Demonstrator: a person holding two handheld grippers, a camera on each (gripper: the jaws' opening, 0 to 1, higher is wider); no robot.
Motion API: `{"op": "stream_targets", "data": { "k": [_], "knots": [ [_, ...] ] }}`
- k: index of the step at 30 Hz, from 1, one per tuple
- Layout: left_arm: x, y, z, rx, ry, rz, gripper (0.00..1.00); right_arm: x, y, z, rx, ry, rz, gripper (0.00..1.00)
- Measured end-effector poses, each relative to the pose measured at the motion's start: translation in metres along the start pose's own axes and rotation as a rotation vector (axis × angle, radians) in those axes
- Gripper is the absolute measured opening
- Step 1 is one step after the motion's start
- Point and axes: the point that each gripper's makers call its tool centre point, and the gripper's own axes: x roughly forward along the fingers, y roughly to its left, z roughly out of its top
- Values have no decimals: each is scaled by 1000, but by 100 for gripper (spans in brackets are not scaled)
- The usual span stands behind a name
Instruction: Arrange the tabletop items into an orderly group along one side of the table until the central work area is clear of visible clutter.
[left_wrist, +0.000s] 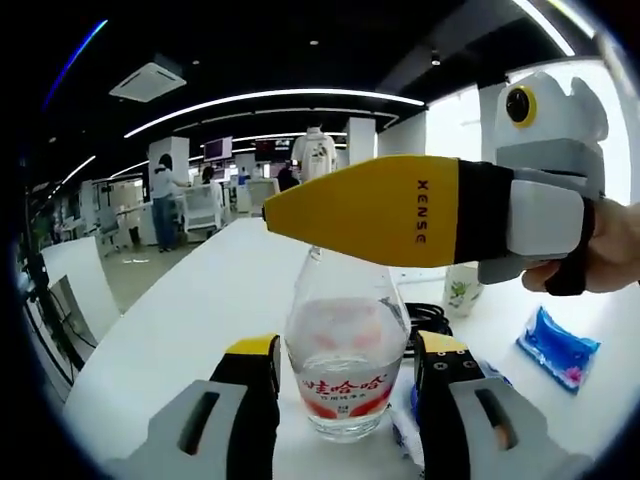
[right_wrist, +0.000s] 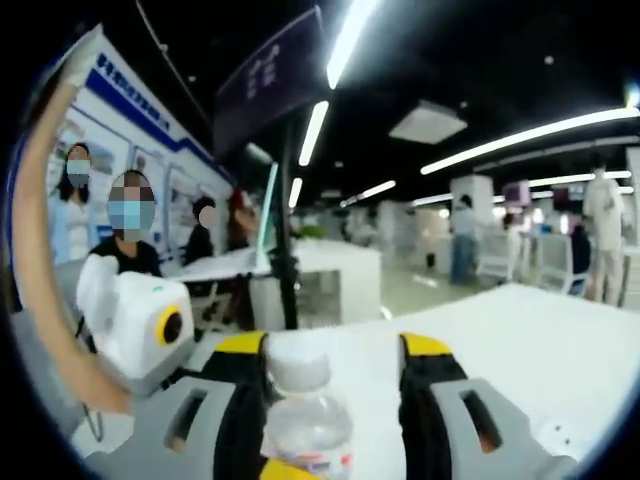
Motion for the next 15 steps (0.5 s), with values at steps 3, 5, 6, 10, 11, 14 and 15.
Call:
{"op": "stream_targets", "data": {
  "k": [3, 5, 6, 10, 11, 14, 15],
  "knots": [
    [-2, -1, 0, 4, -7, 1, 64, -2, 1, 2, -3, 0, -2, 50],
    [-4, -2, -1, 2, -1, -6, 63, -3, 1, 3, 1, 0, -5, 51],
    [-4, -2, -1, 2, -1, -7, 64, -4, 1, 4, 2, -4, -9, 52],
    [-5, -1, 0, -10, 0, -11, 67, -7, 2, 6, 16, -10, -17, 56],
    [-6, -1, 0, -13, 1, -11, 68, -8, 2, 7, 22, -9, -22, 58],
    [-7, -2, 1, -17, -3, -14, 71, -11, 2, 10, 29, -14, -45, 70],
    [-7, -2, 2, -17, -4, -17, 73, -12, 0, 9, 30, -15, -50, 72]
  ]
}}
